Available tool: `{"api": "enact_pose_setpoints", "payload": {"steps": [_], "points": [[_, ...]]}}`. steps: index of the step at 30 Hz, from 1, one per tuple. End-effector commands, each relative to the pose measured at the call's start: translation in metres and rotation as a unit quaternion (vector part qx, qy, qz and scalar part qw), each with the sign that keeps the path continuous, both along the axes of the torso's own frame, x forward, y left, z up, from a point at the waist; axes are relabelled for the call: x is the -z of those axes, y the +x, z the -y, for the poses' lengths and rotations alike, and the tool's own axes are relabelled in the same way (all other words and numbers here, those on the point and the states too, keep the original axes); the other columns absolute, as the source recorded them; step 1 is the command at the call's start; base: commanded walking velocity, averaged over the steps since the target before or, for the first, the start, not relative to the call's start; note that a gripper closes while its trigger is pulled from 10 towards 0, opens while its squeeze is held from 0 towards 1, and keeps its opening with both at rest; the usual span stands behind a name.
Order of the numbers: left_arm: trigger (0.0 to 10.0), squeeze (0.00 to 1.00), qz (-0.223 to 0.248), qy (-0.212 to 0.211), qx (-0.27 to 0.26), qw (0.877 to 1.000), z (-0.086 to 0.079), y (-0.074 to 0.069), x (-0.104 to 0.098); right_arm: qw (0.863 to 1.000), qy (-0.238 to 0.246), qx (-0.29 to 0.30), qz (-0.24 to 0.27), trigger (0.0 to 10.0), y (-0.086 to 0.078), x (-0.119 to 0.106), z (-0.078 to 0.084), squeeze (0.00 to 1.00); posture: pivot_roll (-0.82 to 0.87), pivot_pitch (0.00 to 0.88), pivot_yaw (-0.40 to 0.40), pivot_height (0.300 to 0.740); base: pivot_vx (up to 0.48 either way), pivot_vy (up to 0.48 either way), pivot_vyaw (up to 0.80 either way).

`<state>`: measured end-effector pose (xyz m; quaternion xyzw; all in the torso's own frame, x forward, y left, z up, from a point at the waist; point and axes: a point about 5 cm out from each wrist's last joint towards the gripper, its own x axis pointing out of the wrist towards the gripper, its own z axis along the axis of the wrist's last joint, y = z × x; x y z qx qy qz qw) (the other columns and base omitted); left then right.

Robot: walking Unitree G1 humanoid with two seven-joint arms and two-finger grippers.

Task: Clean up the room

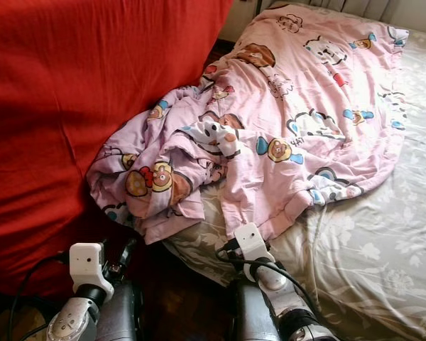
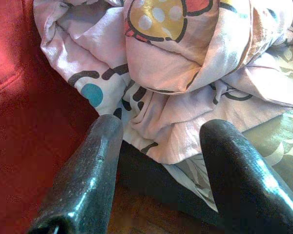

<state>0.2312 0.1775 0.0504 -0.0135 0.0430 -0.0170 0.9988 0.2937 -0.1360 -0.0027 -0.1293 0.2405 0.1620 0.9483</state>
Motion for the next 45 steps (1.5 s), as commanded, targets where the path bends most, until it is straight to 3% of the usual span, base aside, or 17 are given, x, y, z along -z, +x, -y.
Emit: {"api": "enact_pose_setpoints", "payload": {"steps": [1,15,34,35,36,37,45], "points": [[10.0,0.00,-0.008,0.010,0.008,1.000,0.002,-0.005,0.002,1.000,-0.005,0.001,-0.012,10.0,-0.006,0.006,0.002,0.00,0.08,0.239,-0.057,0.576,0.000,0.000,0.00],[10.0,0.00,-0.008,0.021,0.022,1.000,0.002,-0.012,-0.004,0.997,-0.054,-0.054,0.008,10.0,-0.015,0.012,-0.012,0.00,0.10,0.322,-0.039,0.576,0.000,0.000,0.00],[10.0,0.00,-0.017,0.018,0.022,0.999,0.007,-0.016,-0.004,0.993,-0.087,0.020,0.073,10.0,-0.007,0.003,0.009,0.00,0.09,0.345,-0.046,0.576,0.000,0.000,0.00],[10.0,0.00,-0.017,0.018,0.021,0.999,0.007,-0.016,-0.004,0.993,-0.083,0.025,0.080,5.4,-0.006,0.001,0.010,0.00,0.09,0.343,-0.047,0.576,0.000,0.000,0.00],[10.0,0.00,-0.017,0.018,0.021,0.999,0.006,-0.016,-0.003,0.993,-0.083,0.027,0.081,1.6,-0.006,0.000,0.011,0.00,0.09,0.342,-0.048,0.576,0.000,0.000,0.00],[10.0,0.00,-0.017,0.018,0.020,0.999,0.006,-0.015,-0.003,0.993,-0.083,0.030,0.082,0.0,-0.005,0.000,0.011,0.00,0.09,0.340,-0.049,0.576,0.000,0.000,0.00],[10.0,0.00,-0.015,0.021,0.014,1.000,0.005,-0.011,-0.003,0.993,-0.072,0.035,0.087,0.0,-0.003,-0.002,0.012,0.00,0.08,0.322,-0.055,0.576,0.000,0.000,0.00]]}}
